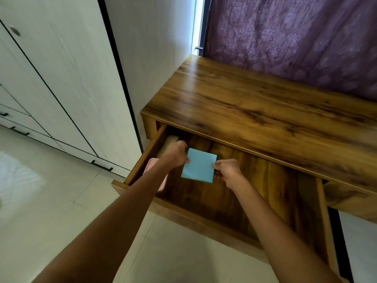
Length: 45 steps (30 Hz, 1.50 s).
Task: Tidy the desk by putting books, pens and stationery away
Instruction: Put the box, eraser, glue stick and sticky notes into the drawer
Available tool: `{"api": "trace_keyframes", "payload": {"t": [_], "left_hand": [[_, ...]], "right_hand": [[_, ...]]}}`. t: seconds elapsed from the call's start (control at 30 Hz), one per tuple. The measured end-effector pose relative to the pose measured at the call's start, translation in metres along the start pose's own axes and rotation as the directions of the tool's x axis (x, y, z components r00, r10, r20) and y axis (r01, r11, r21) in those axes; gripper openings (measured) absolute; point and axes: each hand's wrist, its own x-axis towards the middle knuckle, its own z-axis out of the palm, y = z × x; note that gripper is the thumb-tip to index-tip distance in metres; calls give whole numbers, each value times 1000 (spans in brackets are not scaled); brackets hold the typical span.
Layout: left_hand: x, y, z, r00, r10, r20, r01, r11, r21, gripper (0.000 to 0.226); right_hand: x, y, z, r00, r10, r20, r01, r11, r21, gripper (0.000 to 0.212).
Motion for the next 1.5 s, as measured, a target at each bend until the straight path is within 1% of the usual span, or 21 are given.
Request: {"api": "trace_keyframes", "payload": {"t": [0.07,0.17,0.23,0.37,0.47,0.53,0.63,0.67,0.73,0.77,0.83,0.93,1.07,1.17,1.33,1.43,1.5], "left_hand": [[5,-10,2,999,54,-2,-54,997,54,59],[12,-21,7,991,110,79,-119,983,136,51],[12,-24,12,983,129,132,-147,979,140,46],[12,-34,29,968,155,196,-185,972,145,51],[12,-39,38,956,160,246,-207,961,183,53],[13,-41,40,952,171,254,-228,949,217,54],[14,-46,43,946,184,266,-254,932,260,55],[13,-47,44,943,188,274,-264,923,278,55],[12,-48,44,934,200,295,-293,903,314,56],[13,-47,45,930,205,306,-307,890,338,55],[13,-45,45,920,199,338,-329,861,388,54],[12,-43,46,909,176,377,-340,838,428,50],[8,-42,48,909,161,384,-336,827,450,51],[5,-43,51,908,158,388,-346,804,483,48],[-1,-42,53,911,158,380,-350,783,515,46],[-6,-39,50,916,182,358,-361,763,536,44],[-10,-34,46,914,206,351,-369,783,500,42]], "right_hand": [[-2,10,7,1000,20,-20,-20,1000,-5,20],[-4,26,11,997,67,-44,-68,998,-17,20],[-7,36,13,994,102,-45,-103,994,-25,20],[-13,50,21,986,162,-27,-162,986,-27,11],[-11,57,29,983,183,21,-182,983,-31,23],[-10,60,34,980,194,42,-192,980,-46,25],[-8,63,42,974,223,46,-222,974,-36,23],[-8,64,43,972,233,42,-232,972,-24,20],[-7,66,46,965,257,49,-257,966,5,7],[-6,66,47,963,266,42,-267,963,20,11],[-2,69,49,965,261,32,-262,965,35,22],[-2,71,49,963,267,33,-267,964,-22,26],[5,78,49,962,272,14,-271,961,-59,21],[12,86,51,964,266,-31,-267,961,-68,25],[16,89,50,963,265,-55,-271,946,-177,22],[10,80,44,979,191,-64,-201,937,-286,21],[3,71,32,992,91,-82,-117,909,-401,25]]}}
